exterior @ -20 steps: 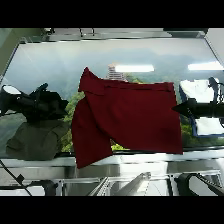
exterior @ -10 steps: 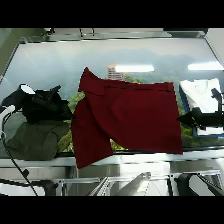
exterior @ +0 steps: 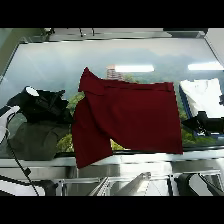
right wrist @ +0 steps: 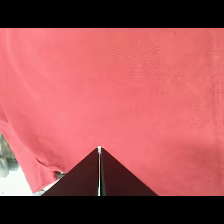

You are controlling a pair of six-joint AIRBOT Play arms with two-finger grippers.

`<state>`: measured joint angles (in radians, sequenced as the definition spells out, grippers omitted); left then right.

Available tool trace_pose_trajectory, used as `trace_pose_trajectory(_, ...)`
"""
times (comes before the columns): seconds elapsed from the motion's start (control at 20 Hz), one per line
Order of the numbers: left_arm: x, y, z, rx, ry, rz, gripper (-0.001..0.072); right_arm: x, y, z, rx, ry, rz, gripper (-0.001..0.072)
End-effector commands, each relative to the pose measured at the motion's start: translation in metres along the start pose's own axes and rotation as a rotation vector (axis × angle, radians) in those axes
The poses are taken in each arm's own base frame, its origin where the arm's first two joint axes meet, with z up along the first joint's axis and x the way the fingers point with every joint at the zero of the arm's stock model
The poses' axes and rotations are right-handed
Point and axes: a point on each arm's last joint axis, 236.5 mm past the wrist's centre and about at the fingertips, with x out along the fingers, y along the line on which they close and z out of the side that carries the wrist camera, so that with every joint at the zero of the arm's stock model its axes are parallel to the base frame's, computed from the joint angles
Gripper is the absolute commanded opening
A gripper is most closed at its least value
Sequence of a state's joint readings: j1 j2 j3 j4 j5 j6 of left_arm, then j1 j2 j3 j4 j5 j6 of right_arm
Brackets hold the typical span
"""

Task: Fold the shirts.

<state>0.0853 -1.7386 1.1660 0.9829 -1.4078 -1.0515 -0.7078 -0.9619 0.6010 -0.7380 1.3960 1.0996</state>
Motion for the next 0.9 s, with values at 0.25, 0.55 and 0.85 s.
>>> trace_pose_trajectory(0.25, 0.003, -0.04, -0.007, 0.07, 0.024, -0.158, 0.0026, 0.003, -0.019, -0.011, 0.047, 0.058, -0.057, 0.0359)
trace_pose_trajectory(0.55, -0.008, -0.035, -0.01, 0.037, 0.013, -0.198, 0.0026, 0.014, -0.096, -0.046, 0.115, 0.283, -0.252, 0.0361)
trace_pose_trajectory(0.85, -0.009, -0.034, -0.01, 0.039, 0.009, -0.199, 0.0026, 0.022, -0.12, -0.068, 0.143, 0.347, -0.299, 0.0361)
